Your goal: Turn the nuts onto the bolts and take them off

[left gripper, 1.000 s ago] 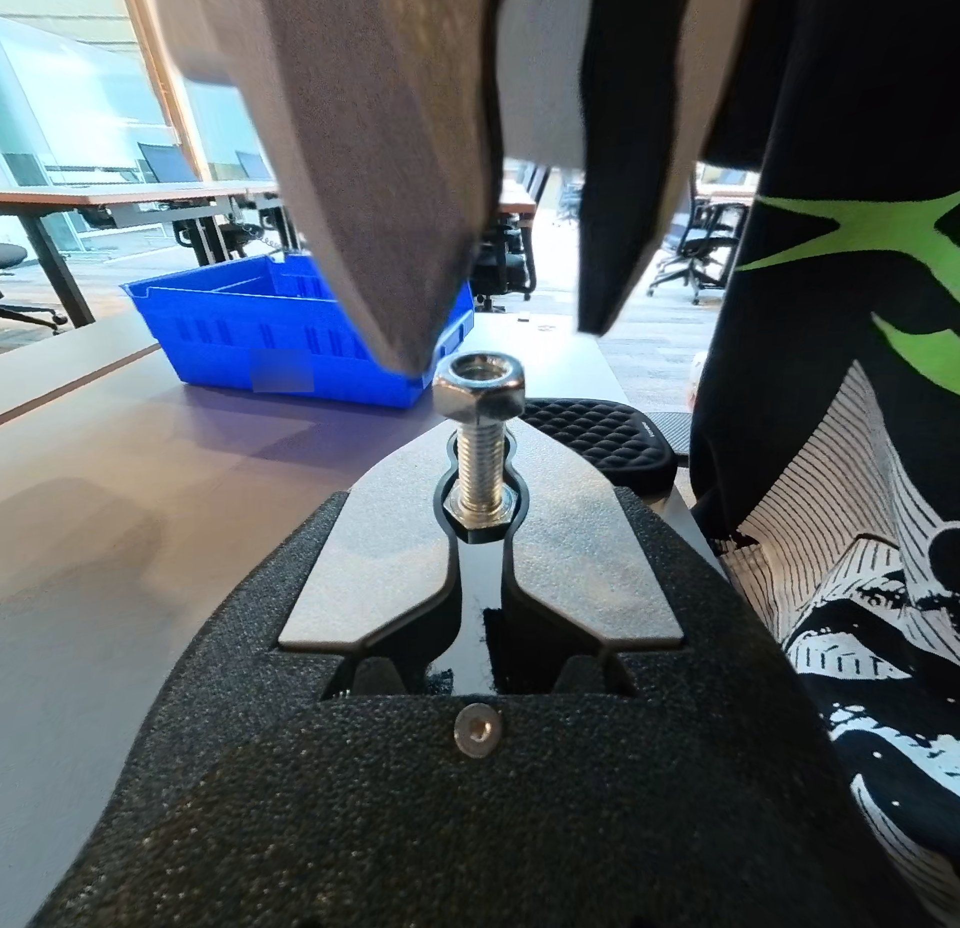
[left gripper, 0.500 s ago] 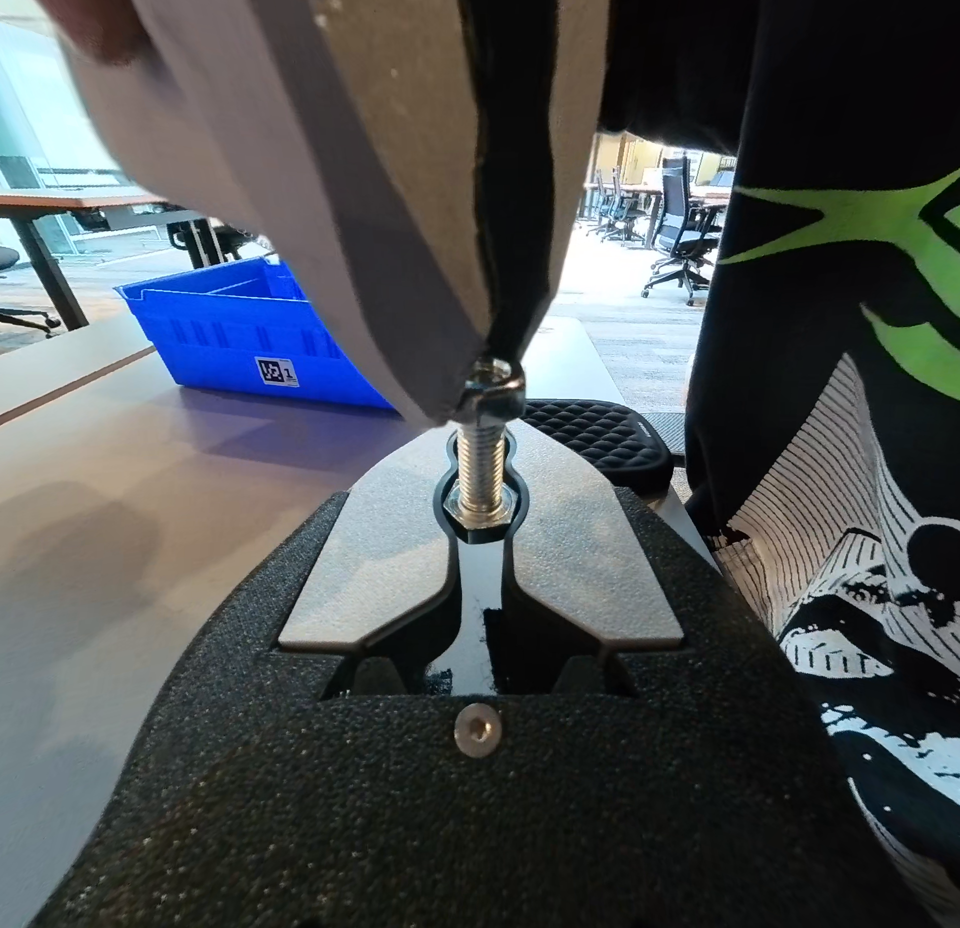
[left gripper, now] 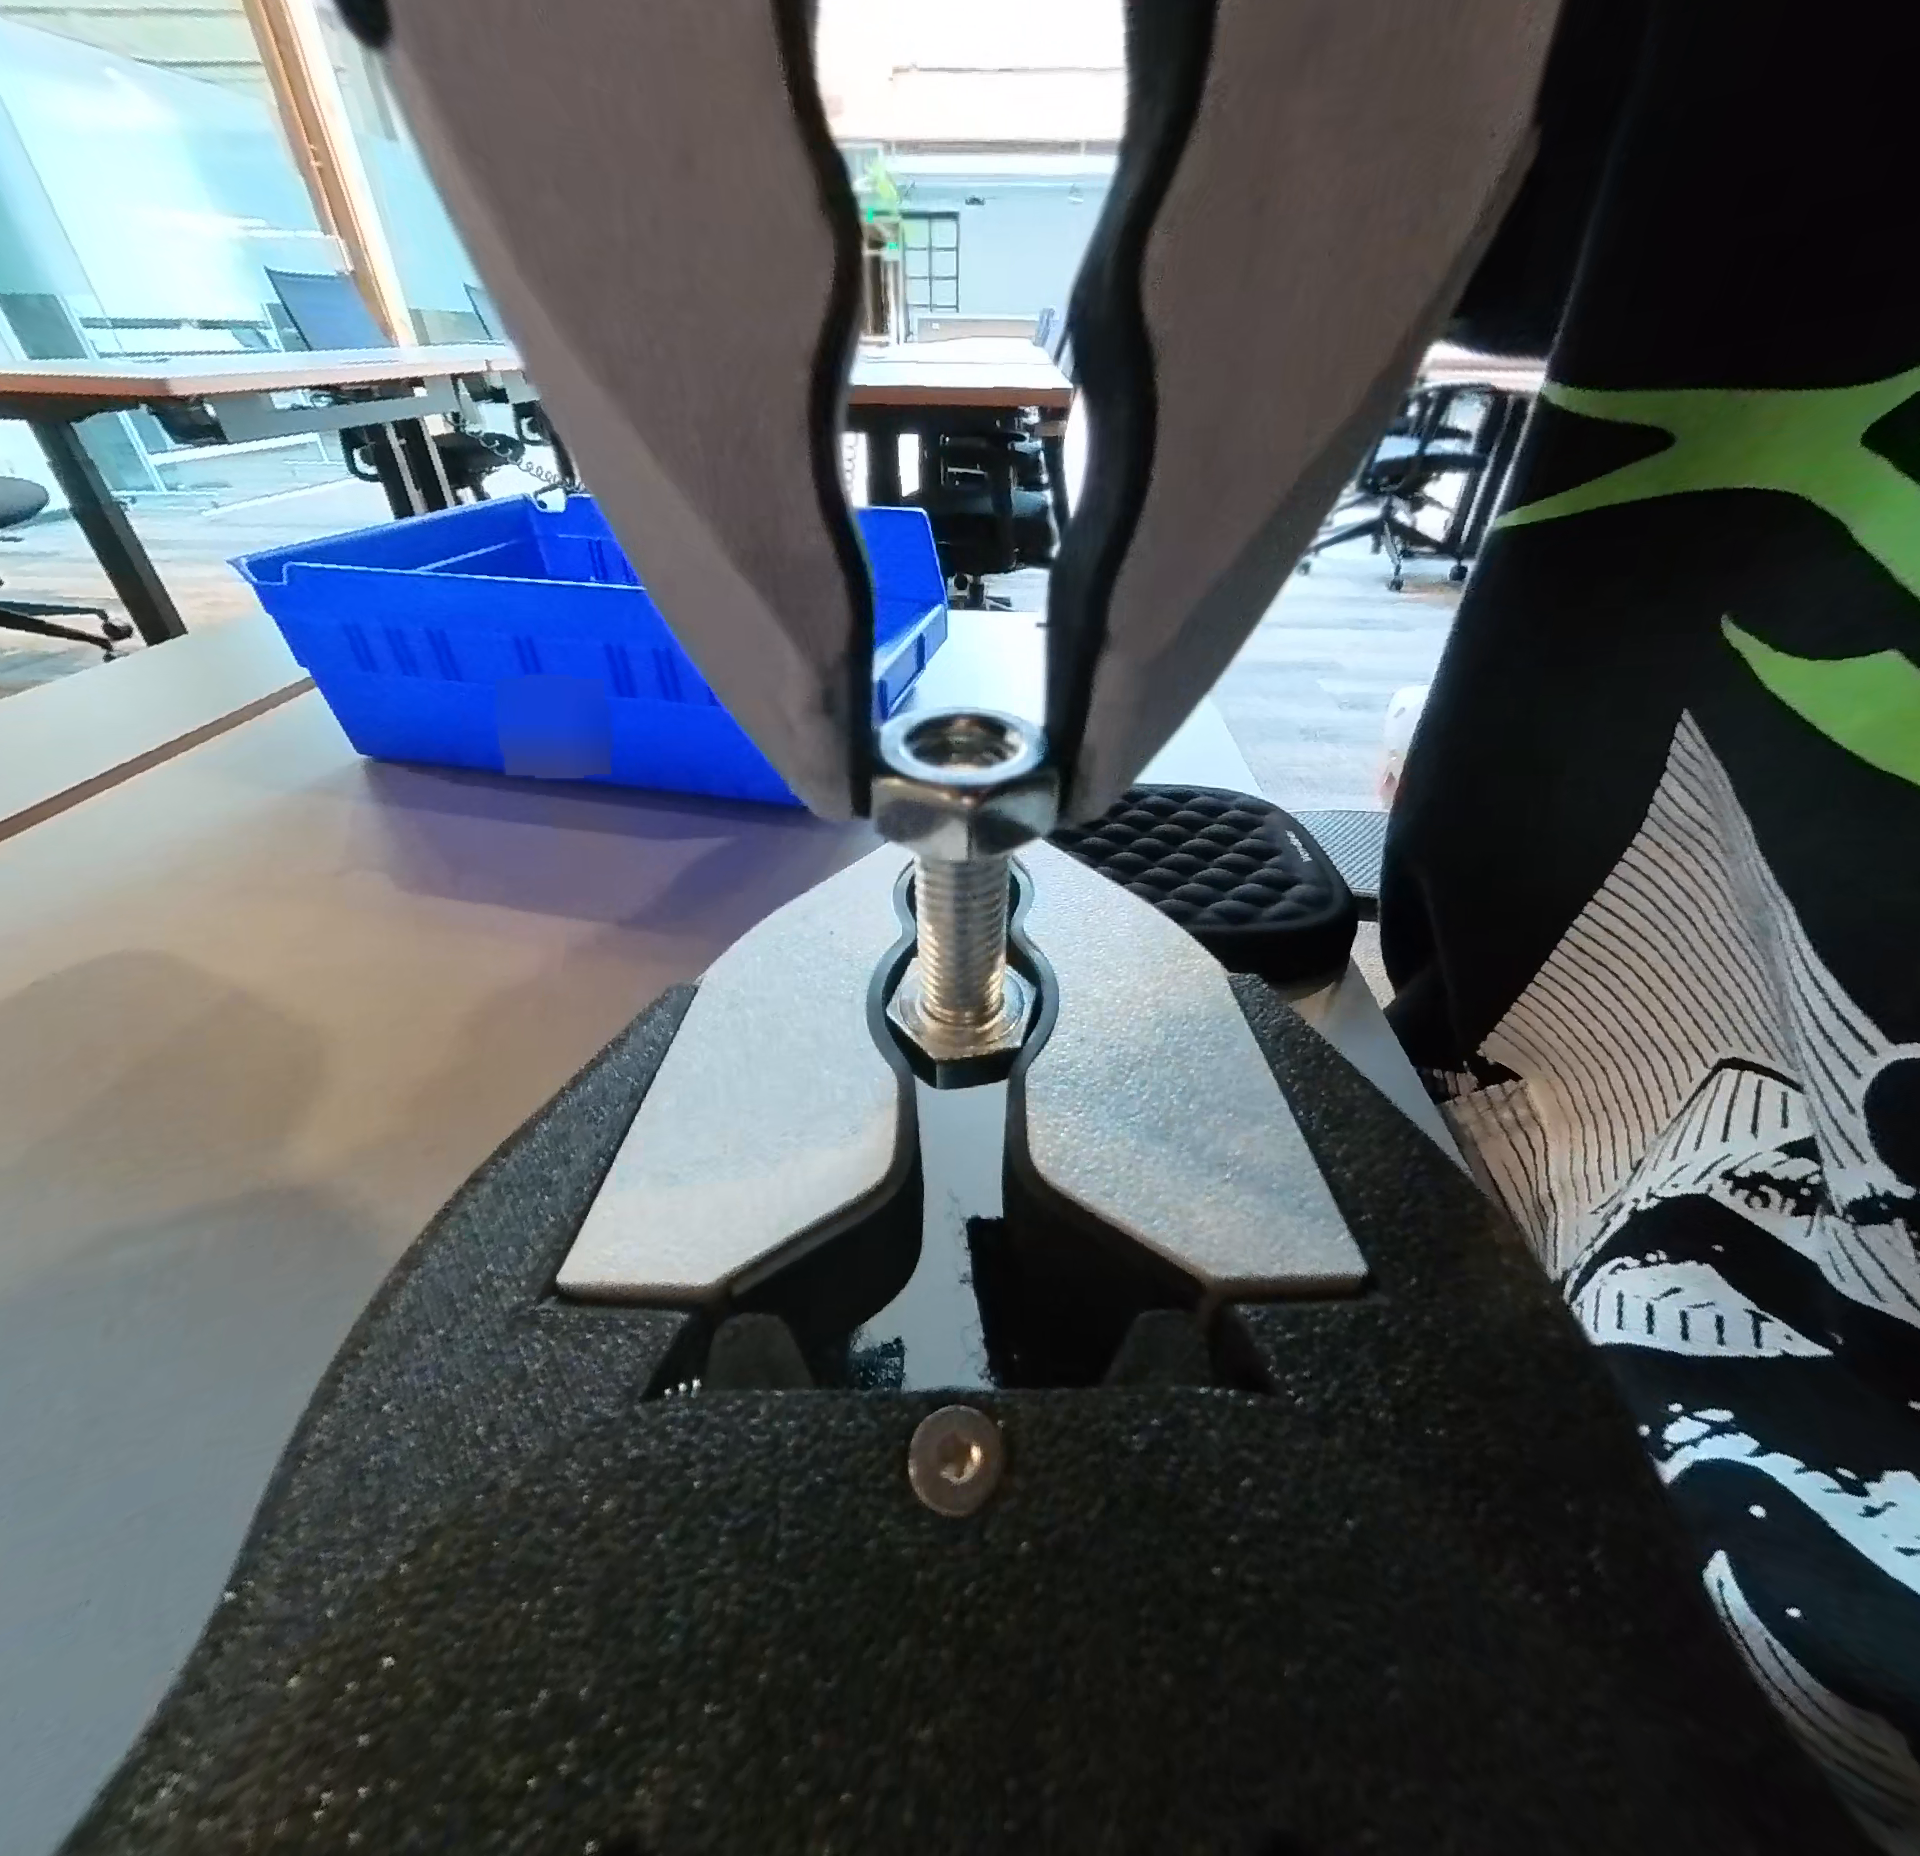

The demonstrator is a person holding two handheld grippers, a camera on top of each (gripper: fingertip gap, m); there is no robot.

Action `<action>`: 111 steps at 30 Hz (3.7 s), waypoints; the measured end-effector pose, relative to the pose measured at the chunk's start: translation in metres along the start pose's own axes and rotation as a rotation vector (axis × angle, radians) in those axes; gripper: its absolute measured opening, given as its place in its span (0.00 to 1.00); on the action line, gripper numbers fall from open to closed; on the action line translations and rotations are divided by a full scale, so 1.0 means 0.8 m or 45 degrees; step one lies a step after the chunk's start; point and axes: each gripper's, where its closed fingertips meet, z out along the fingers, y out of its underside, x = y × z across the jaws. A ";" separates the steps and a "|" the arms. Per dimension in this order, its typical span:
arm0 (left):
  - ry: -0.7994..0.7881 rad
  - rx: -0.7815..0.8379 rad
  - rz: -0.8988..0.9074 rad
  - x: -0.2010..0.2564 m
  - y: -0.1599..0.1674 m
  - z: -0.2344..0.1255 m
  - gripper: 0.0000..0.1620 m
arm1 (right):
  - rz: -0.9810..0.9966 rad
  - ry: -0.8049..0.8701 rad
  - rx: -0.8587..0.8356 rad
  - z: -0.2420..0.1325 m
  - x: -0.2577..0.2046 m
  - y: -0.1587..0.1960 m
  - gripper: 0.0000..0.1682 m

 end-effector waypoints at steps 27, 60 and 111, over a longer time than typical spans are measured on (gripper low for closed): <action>0.011 0.026 -0.014 0.000 -0.004 -0.002 0.07 | -1.122 -0.214 0.025 -0.007 -0.002 -0.009 0.10; 0.025 0.028 -0.014 0.002 -0.004 -0.002 0.07 | -1.098 -0.230 0.084 -0.017 -0.006 -0.008 0.17; 0.033 0.036 -0.005 0.004 -0.005 -0.001 0.07 | -1.166 -0.244 0.012 -0.010 0.001 -0.005 0.10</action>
